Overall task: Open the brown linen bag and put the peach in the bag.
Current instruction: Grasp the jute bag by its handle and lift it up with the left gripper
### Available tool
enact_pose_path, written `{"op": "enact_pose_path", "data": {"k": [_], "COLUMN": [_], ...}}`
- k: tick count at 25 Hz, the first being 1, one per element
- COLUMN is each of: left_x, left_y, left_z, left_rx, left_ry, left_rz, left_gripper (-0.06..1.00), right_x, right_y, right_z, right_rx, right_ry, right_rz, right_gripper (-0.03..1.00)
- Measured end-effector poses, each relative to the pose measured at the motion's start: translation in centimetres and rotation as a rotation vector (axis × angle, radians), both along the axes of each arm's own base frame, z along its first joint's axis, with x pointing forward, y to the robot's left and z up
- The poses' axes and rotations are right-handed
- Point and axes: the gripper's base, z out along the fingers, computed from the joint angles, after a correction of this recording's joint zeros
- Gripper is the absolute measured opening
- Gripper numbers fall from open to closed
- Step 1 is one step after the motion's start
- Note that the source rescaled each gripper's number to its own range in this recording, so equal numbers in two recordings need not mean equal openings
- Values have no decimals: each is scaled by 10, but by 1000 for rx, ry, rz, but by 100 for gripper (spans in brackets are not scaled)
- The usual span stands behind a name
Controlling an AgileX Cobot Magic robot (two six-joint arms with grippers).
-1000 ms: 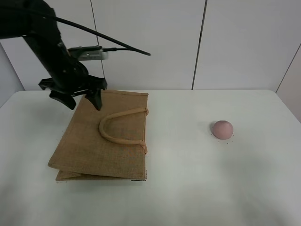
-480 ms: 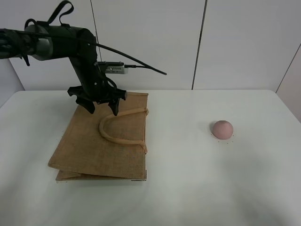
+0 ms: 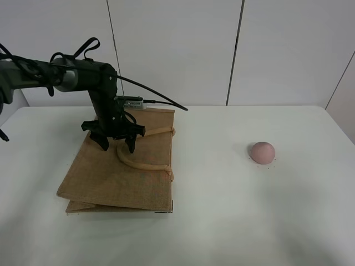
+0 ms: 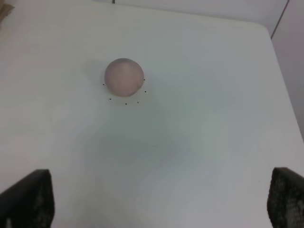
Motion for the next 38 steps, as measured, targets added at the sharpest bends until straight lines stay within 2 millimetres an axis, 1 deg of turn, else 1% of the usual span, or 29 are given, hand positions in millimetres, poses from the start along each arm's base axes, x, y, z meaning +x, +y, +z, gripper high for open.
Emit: {"op": "enact_pose_path", "data": {"k": [3,6,12,17,20,22,23,25,26,27,29,30,31,34,38], "left_x": [2,4,9,11,11,11,11,12,12,12,12,12,12,12,12], "left_y": [1,0,2,3,3,3,4,6,6,6,6,7,7,7,6], "left_z": [0,-2,-17,-30,-32,-32,-32,-32,-33,-33,-33,-33,-33,-32,-26], "left_rx": [-9,-64,-85,-80,-78,-77,-76,-76,-74,-74,-74,-73,-75,-74,-72], "left_ry": [-11,-6,19,38,41,41,41,42,42,42,43,44,44,46,58], "left_rz": [6,15,23,24,23,23,23,27,27,27,28,28,29,28,25], "left_gripper": [100,100,99,96,94,90,87,76,67,56,28,11,0,0,0], "right_x": [0,0,0,0,0,0,0,0,0,0,0,0,0,0,0], "right_y": [0,0,0,0,0,0,0,0,0,0,0,0,0,0,0], "right_z": [0,0,0,0,0,0,0,0,0,0,0,0,0,0,0], "right_rx": [0,0,0,0,0,0,0,0,0,0,0,0,0,0,0], "right_ry": [0,0,0,0,0,0,0,0,0,0,0,0,0,-1,-1], "right_rz": [0,0,0,0,0,0,0,0,0,0,0,0,0,0,0], "right_gripper": [100,100,100,100,100,100,100,100,100,100,100,100,100,100,100]}}
